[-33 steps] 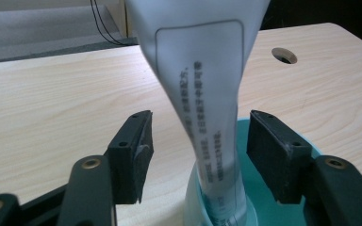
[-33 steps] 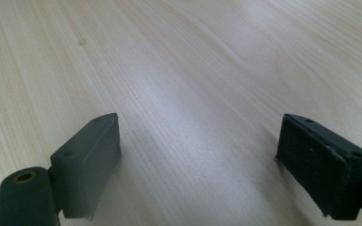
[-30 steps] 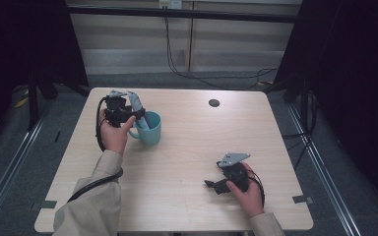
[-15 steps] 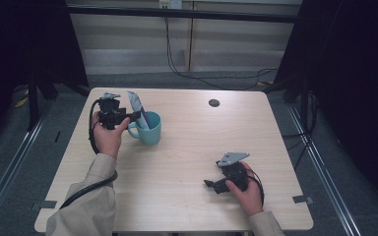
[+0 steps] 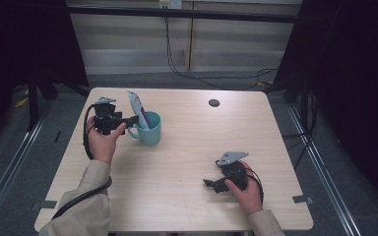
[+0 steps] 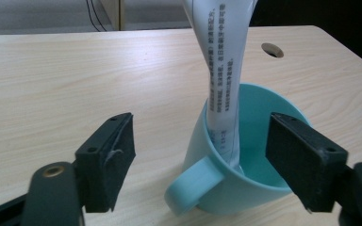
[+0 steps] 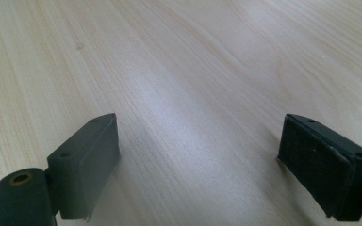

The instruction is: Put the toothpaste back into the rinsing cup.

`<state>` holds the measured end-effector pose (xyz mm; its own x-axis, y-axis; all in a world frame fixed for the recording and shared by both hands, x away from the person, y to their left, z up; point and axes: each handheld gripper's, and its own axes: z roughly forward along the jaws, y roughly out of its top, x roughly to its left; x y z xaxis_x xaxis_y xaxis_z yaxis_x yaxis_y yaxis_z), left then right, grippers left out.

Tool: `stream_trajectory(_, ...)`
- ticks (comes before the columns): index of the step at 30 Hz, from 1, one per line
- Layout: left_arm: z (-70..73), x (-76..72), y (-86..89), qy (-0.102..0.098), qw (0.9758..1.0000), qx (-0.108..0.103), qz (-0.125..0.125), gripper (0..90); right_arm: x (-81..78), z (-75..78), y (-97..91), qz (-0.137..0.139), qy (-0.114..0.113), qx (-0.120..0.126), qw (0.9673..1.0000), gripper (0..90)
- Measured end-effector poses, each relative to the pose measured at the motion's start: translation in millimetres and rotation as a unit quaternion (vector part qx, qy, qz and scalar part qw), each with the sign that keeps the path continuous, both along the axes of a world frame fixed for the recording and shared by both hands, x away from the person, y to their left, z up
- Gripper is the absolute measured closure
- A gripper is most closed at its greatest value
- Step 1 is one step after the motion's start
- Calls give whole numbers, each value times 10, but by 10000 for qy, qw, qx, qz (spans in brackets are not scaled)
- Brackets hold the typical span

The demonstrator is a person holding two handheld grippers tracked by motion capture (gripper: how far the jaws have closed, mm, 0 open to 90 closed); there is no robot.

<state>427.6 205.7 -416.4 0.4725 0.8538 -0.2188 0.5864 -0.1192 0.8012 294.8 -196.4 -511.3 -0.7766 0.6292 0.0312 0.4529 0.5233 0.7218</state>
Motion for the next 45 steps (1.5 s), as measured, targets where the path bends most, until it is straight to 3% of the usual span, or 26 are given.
stream_trajectory(12, -57, -133, 110, 111, 9998, 69, -122, 160, 6, 0, 4, -6, -15, -4, 10000, 122)
stream_trajectory(24, -153, -291, 243, 183, 9997, 7, -175, 154, 8, -1, 5, 5, -15, -4, 10000, 122)
stream_trajectory(45, -420, -561, 237, 221, 9986, 119, -470, 155, 8, -1, 6, -4, -10, 0, 10000, 122)
